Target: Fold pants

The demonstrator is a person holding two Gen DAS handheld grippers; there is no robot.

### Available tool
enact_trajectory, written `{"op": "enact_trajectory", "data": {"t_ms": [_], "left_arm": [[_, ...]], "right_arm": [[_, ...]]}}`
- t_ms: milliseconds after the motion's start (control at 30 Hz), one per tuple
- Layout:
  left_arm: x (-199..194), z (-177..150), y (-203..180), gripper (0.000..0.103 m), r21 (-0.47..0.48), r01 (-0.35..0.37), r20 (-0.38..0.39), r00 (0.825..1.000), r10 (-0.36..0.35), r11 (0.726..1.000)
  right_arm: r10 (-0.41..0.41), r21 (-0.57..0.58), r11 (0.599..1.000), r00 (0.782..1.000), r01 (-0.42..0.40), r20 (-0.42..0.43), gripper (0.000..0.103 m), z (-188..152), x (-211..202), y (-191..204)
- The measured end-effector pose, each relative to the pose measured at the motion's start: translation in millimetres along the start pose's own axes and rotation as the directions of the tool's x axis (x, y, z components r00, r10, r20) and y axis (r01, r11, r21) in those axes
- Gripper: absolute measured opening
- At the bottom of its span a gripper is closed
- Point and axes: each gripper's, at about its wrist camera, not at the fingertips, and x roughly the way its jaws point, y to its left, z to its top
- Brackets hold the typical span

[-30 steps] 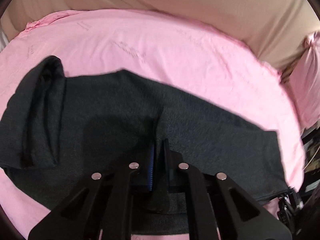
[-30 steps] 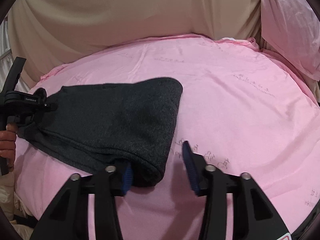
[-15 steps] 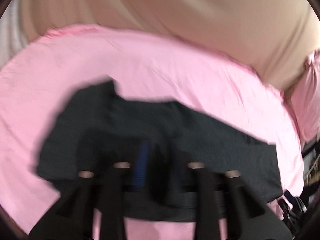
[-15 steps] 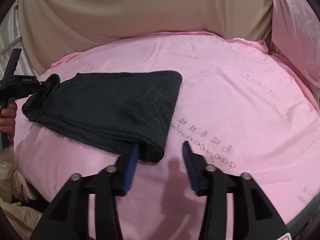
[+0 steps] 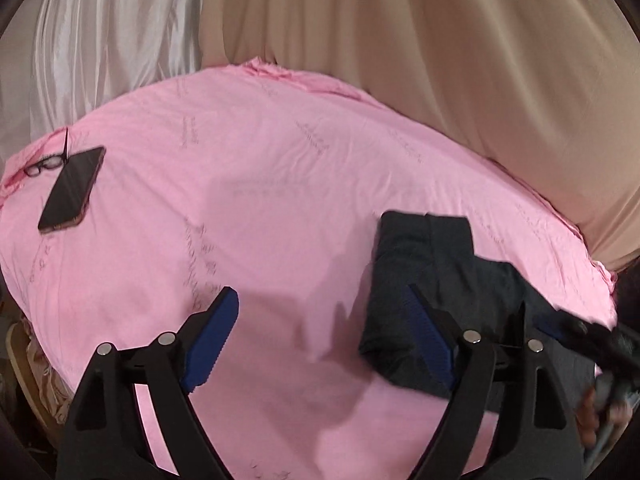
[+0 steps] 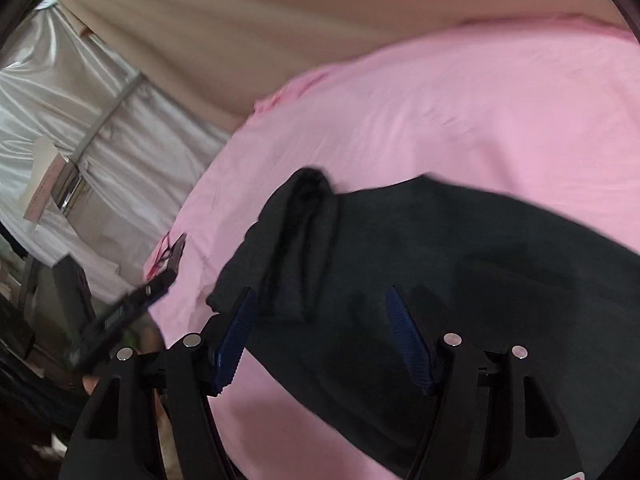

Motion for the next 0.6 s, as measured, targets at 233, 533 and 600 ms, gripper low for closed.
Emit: {"op": "enact_trajectory", "data": {"t_ms": [233, 533, 600], "left_arm": [[7, -14, 26, 0.082, -0.036, 0.05, -0.023, 0.998, -0.051, 0.998], [14, -14, 40, 0.082, -0.076, 0.075, -0.033, 0.996, -0.078, 0.994], [11, -14, 41, 0.083, -0.079, 0.066, -0.025, 0.997, -0.068, 0.995]], "right_arm": [[0.091, 0.082, 0.993, 0.989, -0.082, -0.115, 0.07, 9, 59, 17], [0.02, 0.026, 1.0, 0.993, -0.017, -0.118, 0.05, 6, 79, 33], [0.026, 0.017, 1.0, 0.993, -0.025, -0.116, 0.022, 5, 77, 38]]}}
